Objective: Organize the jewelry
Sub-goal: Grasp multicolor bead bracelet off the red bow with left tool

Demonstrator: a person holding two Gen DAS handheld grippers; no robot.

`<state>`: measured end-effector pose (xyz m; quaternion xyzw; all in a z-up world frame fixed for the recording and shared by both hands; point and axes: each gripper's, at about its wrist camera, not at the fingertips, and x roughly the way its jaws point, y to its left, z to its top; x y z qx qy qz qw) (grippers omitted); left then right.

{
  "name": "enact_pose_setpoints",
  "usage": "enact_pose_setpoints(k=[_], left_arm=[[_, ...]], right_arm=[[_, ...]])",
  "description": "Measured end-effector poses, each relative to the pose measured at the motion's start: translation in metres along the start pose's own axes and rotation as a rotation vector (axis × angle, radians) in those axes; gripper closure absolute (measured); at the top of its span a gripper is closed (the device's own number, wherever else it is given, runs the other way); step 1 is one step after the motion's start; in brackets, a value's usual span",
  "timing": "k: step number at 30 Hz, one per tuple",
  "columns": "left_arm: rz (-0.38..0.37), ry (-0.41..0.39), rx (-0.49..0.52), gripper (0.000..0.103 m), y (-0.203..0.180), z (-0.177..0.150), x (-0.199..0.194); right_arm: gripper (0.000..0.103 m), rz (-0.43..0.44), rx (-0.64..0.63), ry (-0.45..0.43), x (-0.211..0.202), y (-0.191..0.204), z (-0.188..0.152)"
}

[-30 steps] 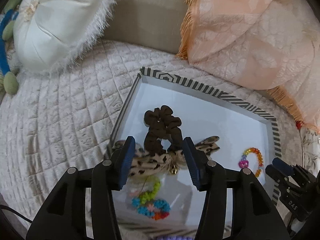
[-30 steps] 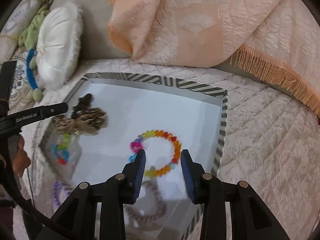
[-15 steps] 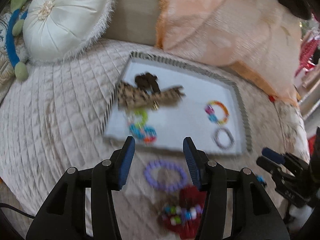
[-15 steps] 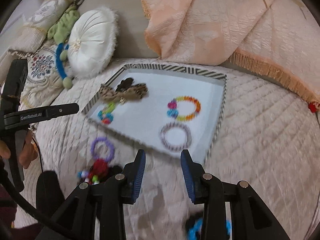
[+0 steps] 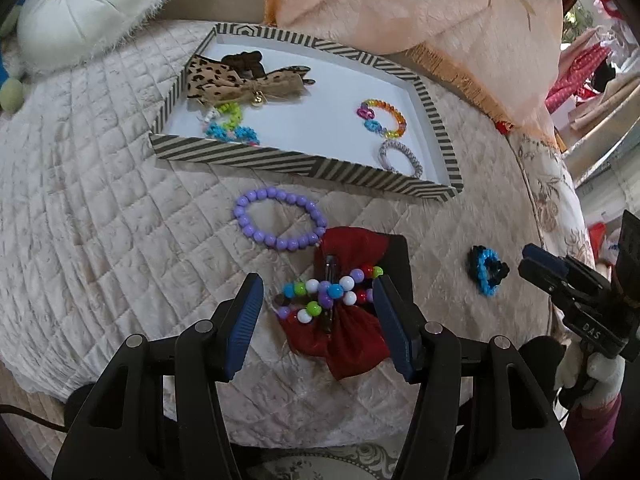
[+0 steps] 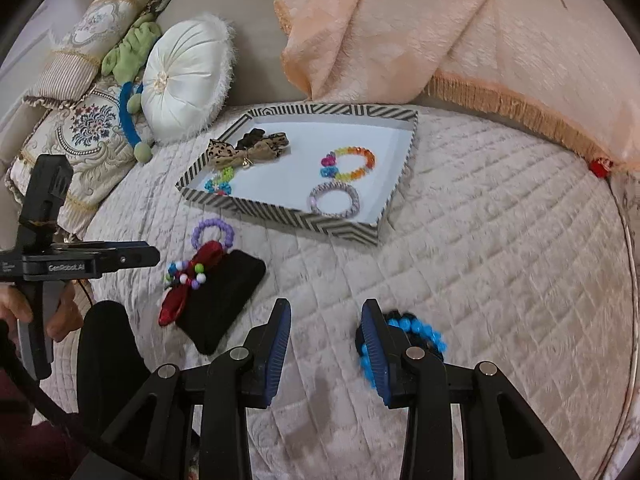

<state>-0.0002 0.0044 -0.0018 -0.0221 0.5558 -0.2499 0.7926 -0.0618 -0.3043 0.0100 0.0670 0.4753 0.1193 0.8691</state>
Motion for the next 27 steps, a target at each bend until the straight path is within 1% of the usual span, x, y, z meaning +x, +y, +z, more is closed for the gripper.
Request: enact_pose_setpoints(k=[7, 9, 11, 12, 13, 14, 15, 17, 19, 23, 27], left_arm=[[0.013, 0.033, 0.058, 0.046, -0.01, -0.005, 0.017], [0.018, 0.042, 0.06, 0.047, -0.011, -0.004, 0.022], [0.023, 0.042, 0.064, 0.06, -0.011, -0.003, 0.028], [0.036, 0.054, 0.081, 0.075, -0.013, -0.001, 0.033], [0.041, 0.057, 0.088, 0.079, -0.014, -0.001, 0.035], [0.048, 0.058, 0.099, 0.08, -0.015, 0.0, 0.038], [0.055, 0.06, 0.102, 0.086, -0.015, 0.001, 0.04], [0.057, 0.058, 0.089, 0.089, -0.012, 0.002, 0.04], [0.043, 0.042, 0.069, 0.093, -0.008, 0.005, 0.032], [0.038, 0.002, 0.071, 0.093, -0.008, 0.01, 0.012], [0.018, -0.055, 0.055, 0.093, -0.005, 0.014, -0.017]], right_arm=[[0.068, -0.013, 0.045, -0.021, -0.015, -0.015, -0.008], [0.068, -0.026, 0.057, -0.026, -0.02, -0.022, -0.01], [0.068, -0.038, 0.077, -0.026, -0.022, -0.03, -0.011], [0.068, -0.04, 0.085, -0.026, -0.023, -0.032, -0.012], [0.068, -0.038, 0.1, -0.026, -0.024, -0.036, -0.014], [0.068, -0.035, 0.109, -0.025, -0.025, -0.039, -0.014], [0.068, -0.037, 0.115, -0.025, -0.026, -0.041, -0.015], [0.067, -0.045, 0.121, -0.028, -0.028, -0.044, -0.017], [0.067, -0.044, 0.125, -0.027, -0.03, -0.047, -0.018], [0.067, -0.046, 0.132, -0.029, -0.031, -0.052, -0.018], [0.067, -0.039, 0.135, -0.029, -0.031, -0.053, -0.017]])
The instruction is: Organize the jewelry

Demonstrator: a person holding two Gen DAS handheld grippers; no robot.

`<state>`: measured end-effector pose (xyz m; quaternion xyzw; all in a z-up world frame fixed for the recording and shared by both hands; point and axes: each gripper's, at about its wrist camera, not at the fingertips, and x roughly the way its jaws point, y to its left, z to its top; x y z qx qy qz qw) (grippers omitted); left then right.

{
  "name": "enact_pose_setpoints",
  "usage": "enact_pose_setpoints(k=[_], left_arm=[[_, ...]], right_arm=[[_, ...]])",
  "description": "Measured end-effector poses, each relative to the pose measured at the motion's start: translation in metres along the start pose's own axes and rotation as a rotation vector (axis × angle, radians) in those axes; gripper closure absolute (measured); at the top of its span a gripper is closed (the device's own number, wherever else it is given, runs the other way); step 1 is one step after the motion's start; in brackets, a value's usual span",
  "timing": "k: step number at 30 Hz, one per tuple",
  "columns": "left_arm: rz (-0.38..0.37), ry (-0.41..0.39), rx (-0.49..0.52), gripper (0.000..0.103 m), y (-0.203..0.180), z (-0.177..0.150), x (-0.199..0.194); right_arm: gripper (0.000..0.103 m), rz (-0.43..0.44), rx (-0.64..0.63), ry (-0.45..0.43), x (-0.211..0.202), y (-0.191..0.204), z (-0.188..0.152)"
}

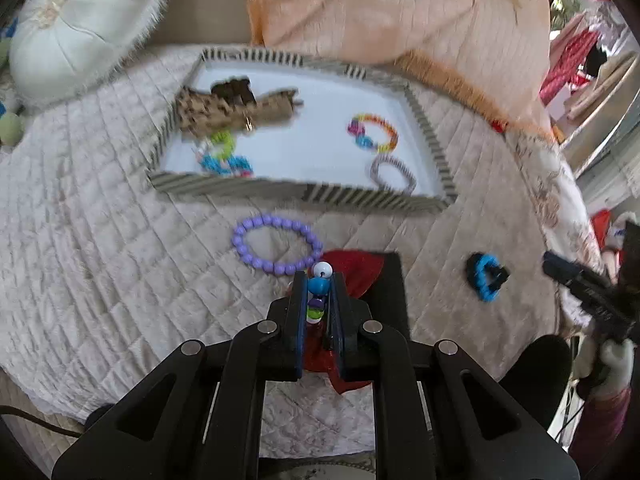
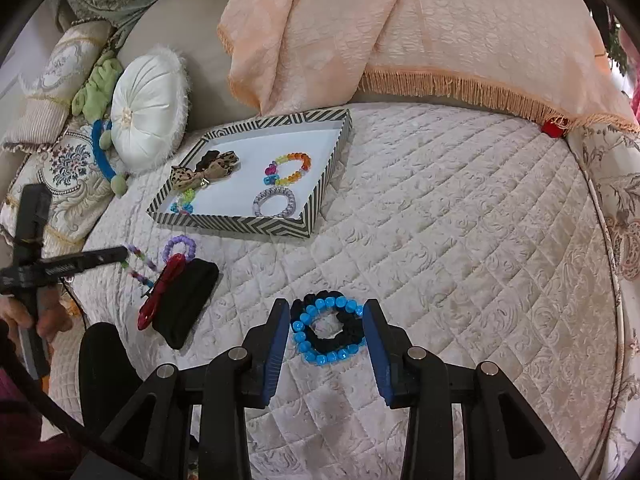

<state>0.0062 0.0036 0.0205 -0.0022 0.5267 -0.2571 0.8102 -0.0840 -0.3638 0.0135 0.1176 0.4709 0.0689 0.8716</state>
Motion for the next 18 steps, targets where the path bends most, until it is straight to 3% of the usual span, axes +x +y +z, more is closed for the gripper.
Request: enact_pose_setpoints(k=[9, 13, 18], left_arm=[[-0.036, -0.113, -0.017, 0.093, -0.002, 0.013, -0.049], [-0.04, -0.124, -0.014, 0.093, -0.005, 0.015, -0.057], [-0.038, -0.11, -0.025, 0.093, -0.004, 0.013, -0.055]], right_arm=[[0.067, -0.046, -0.081, 0.068, 0.025, 0.001, -0.008], [0.072, -0.102, -0.168, 0.084, 0.041, 0.002, -0.005], [0.076, -0.07, -0.193, 0.129, 0.059, -0.004, 0.002]])
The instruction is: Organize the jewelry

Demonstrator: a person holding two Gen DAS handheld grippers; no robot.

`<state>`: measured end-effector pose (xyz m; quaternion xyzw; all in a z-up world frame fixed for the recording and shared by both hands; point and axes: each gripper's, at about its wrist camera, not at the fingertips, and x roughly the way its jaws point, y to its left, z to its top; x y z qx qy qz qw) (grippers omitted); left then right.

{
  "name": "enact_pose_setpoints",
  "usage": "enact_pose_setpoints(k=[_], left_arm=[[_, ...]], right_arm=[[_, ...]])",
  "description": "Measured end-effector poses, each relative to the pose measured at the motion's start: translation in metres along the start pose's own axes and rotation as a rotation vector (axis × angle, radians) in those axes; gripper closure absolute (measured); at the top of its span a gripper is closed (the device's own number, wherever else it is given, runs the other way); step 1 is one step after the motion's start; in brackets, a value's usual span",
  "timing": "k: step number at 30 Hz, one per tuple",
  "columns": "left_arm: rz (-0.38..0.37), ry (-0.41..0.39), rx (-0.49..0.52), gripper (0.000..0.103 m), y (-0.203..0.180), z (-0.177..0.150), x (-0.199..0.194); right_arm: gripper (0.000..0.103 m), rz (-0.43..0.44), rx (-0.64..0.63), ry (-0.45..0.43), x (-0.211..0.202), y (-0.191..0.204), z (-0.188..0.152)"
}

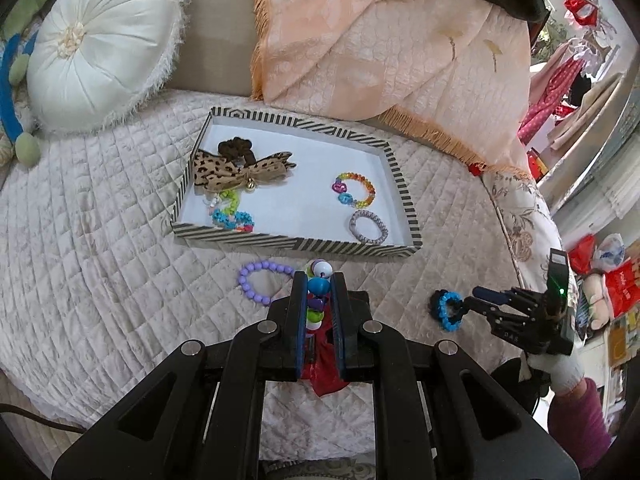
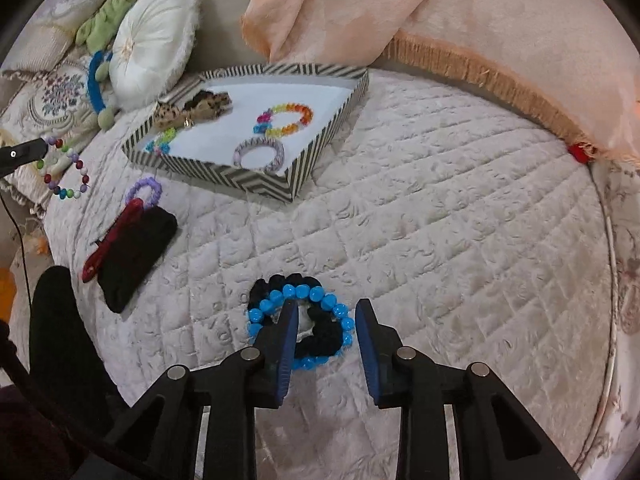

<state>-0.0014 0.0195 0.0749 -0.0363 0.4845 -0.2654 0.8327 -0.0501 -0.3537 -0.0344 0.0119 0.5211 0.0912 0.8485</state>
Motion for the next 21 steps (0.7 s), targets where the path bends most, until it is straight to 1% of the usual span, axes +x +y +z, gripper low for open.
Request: enact_pose_setpoints(k=[3, 5, 7, 11, 12, 14, 17, 21], left_arm=[[0.001, 0.015, -0.011, 0.093, 0.001, -0.003, 0.005], [0.009, 0.019, -0.011, 0.093, 0.002, -0.004, 0.007], [0.009, 0.021, -0.011, 0.093, 0.002, -0.004, 0.008], [0.012, 0.022, -0.018, 0.093, 0.004, -0.004, 0.011], [0.012, 0.023, -0.02, 0.093, 0.005, -0.004, 0.011], [0.014, 0.024, -0.018, 0.093, 0.005, -0.004, 0.012], [0.014, 0.025, -0.019, 0.093, 0.007, -0.005, 0.013], [0.012, 0.029, -0.027, 0.093, 0.007, -0.007, 0.016]], right_arm=[[0.077, 0.034, 0.012, 0.023, 0.009, -0.005, 0.001], [0.078, 0.039, 0.022, 0.026, 0.012, -0.008, 0.0], [0.078, 0.043, 0.035, 0.015, 0.009, -0.007, -0.001], [0.078, 0.109, 0.025, -0.021, -0.008, 0.004, 0.0], [0.078, 0.103, 0.029, -0.027, -0.011, 0.004, 0.0], [0.078, 0.09, 0.07, -0.023, -0.015, -0.002, -0.003], [0.078, 0.125, 0.146, -0.004, -0.014, -0.012, -0.01], [0.078, 0.14, 0.178, 0.004, -0.006, -0.01, -0.018]])
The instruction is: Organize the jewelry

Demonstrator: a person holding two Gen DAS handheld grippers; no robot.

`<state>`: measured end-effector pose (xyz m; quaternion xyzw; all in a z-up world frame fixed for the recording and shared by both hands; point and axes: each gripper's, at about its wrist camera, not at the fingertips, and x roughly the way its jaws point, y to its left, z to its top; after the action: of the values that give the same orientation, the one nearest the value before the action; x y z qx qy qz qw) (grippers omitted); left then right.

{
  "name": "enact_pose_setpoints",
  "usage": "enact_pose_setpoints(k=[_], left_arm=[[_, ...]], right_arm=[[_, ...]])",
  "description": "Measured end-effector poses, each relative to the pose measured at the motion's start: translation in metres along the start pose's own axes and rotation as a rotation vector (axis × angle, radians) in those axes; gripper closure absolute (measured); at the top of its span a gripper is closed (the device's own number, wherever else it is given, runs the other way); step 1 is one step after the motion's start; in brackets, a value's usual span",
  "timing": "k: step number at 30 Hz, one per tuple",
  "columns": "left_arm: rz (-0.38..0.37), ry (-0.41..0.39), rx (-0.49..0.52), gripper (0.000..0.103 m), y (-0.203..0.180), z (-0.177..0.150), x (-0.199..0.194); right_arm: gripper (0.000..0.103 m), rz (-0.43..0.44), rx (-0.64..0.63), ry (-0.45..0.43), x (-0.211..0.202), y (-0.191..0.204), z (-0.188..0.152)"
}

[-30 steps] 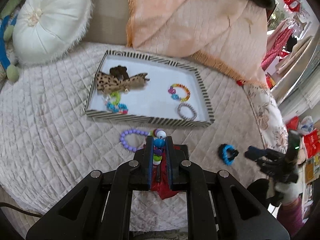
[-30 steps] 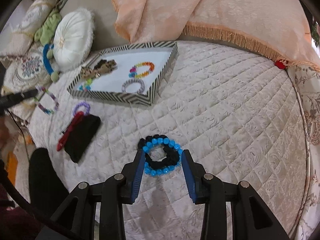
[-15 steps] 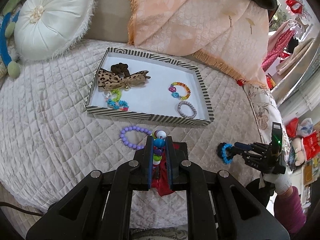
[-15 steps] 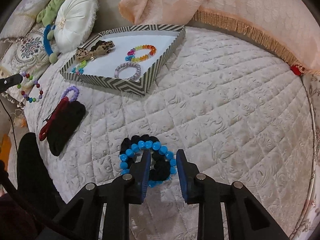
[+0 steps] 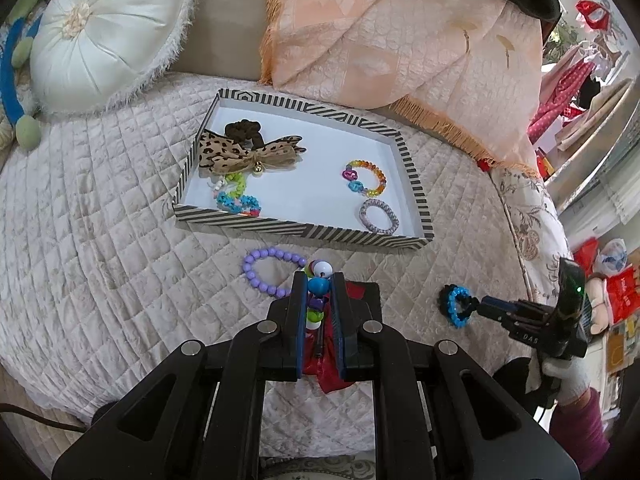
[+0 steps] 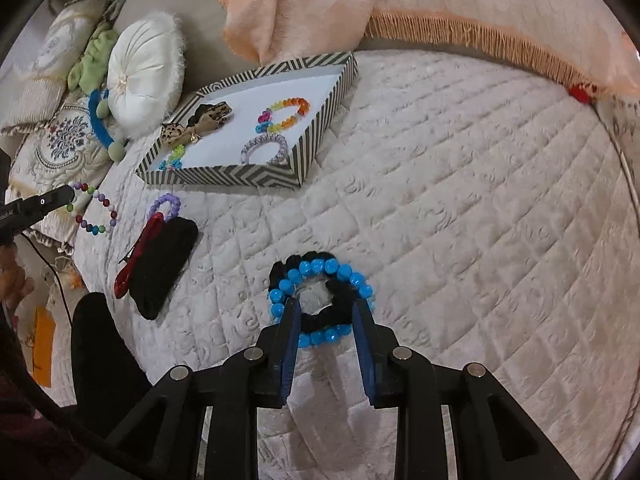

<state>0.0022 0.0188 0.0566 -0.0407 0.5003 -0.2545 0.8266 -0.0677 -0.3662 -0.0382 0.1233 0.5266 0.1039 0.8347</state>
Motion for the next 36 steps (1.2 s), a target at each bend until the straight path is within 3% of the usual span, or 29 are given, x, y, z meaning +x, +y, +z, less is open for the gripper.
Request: enact_pose_setpoints(k=[3, 5, 7, 8, 15, 19, 20, 23, 25, 28, 31, 36], left_arm=[[0.001, 0.004, 0.008, 0.093, -0.003, -0.001, 0.001], [0.003, 0.004, 0.01, 0.093, -0.003, -0.002, 0.0], [0.005, 0.002, 0.007, 0.093, -0.002, -0.002, -0.001], [0.008, 0.0, 0.006, 0.093, -0.001, -0.003, -0.002], [0.013, -0.013, -0.009, 0.093, 0.004, -0.002, -0.007], [0.006, -0.014, -0.007, 0.093, 0.001, -0.004, -0.008], [0.005, -0.014, -0.004, 0.093, 0.001, -0.005, -0.008], [0.004, -0.013, -0.008, 0.093, 0.001, -0.006, -0.008], [0.007, -0.008, -0.009, 0.093, 0.002, -0.007, -0.007], [0.01, -0.002, -0.006, 0.093, 0.002, -0.008, -0.004], [0.012, 0.002, -0.011, 0.093, 0.003, -0.01, -0.003], [0.013, -0.001, -0.018, 0.093, 0.007, -0.011, -0.005]], right_arm=[[0.078, 0.017, 0.024, 0.009, 0.011, 0.001, -0.003], [0.078, -0.02, 0.005, 0.01, 0.017, 0.004, -0.004], [0.089, -0.038, 0.0, -0.02, 0.014, 0.004, -0.005], [0.095, -0.038, -0.003, -0.035, 0.01, 0.004, -0.004], [0.099, -0.034, -0.074, -0.158, -0.04, 0.017, 0.014], [0.099, -0.033, -0.054, -0.1, -0.033, 0.016, 0.018], [0.096, -0.04, -0.046, -0.091, -0.029, 0.016, 0.015], [0.071, -0.039, 0.022, -0.055, -0.01, 0.007, 0.005], [0.071, -0.017, 0.071, -0.047, -0.001, 0.001, 0.0], [0.072, -0.053, 0.052, -0.029, 0.013, 0.001, -0.001], [0.09, -0.088, 0.03, -0.055, 0.017, 0.0, 0.001], [0.096, -0.086, 0.006, -0.077, 0.009, -0.001, 0.003]])
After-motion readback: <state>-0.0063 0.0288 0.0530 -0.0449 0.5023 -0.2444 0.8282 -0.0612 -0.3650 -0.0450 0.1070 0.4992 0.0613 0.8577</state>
